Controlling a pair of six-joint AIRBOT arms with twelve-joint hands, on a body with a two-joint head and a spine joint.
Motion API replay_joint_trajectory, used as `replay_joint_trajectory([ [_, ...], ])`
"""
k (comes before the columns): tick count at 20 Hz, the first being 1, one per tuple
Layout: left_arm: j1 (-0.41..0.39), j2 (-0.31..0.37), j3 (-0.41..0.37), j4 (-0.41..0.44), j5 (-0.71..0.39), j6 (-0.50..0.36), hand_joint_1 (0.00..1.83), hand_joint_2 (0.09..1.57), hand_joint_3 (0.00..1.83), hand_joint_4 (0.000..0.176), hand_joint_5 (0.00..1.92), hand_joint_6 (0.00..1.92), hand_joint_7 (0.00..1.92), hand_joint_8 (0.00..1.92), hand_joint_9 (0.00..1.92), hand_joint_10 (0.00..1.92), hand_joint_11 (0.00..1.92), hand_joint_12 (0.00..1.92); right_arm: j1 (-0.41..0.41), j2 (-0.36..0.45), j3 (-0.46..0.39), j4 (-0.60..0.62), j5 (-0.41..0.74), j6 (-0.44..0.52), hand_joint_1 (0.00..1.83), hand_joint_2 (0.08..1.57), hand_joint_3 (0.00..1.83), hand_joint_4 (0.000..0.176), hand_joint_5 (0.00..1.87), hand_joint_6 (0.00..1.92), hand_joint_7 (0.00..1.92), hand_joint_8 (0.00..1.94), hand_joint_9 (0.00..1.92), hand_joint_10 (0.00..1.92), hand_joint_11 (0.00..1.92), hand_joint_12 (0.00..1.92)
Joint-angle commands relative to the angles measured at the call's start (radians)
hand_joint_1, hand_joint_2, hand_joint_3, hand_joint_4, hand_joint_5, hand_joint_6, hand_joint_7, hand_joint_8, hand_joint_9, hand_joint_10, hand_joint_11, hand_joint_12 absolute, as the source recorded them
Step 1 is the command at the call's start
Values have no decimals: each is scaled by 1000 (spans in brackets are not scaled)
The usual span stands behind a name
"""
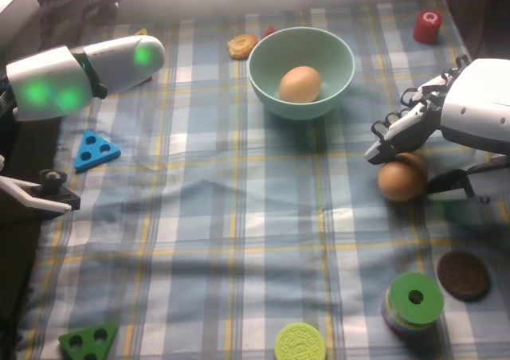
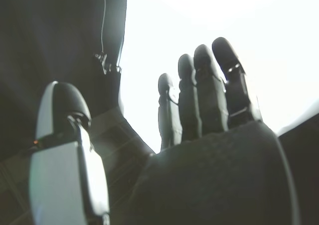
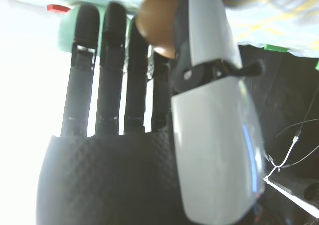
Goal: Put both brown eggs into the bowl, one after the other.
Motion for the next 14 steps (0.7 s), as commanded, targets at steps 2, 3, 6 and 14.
replay_joint_trajectory([
  [2, -6, 6, 2, 5, -123, -13, 786, 924, 0, 135, 379, 1, 362, 0, 345, 2, 0, 1016, 13, 2, 0, 29, 102, 7, 1258, 983, 0, 0, 848, 8, 997, 4, 1043, 13, 627, 795],
  [3, -6, 6, 2, 5, -123, -13, 786, 924, 0, 135, 379, 1, 362, 0, 345, 2, 0, 1016, 13, 2, 0, 30, 102, 8, 1258, 983, 0, 0, 848, 8, 997, 4, 1043, 13, 627, 795],
  [6, -3, 6, 2, 2, -123, -13, 759, 937, 2, 130, 379, 0, 367, 0, 354, 0, 0, 1031, 13, 2, 4, 52, 107, 8, 1256, 1081, 0, 0, 933, 802, 1120, 764, 1183, 70, 689, 1240],
  [14, 5, 5, 5, -4, -120, -21, 785, 932, 0, 152, 372, 0, 366, 4, 347, 3, 0, 977, 13, 5, 8, 133, 204, 7, 1109, 1079, 1, 0, 1048, 870, 860, 1089, 884, 1336, 808, 1667],
])
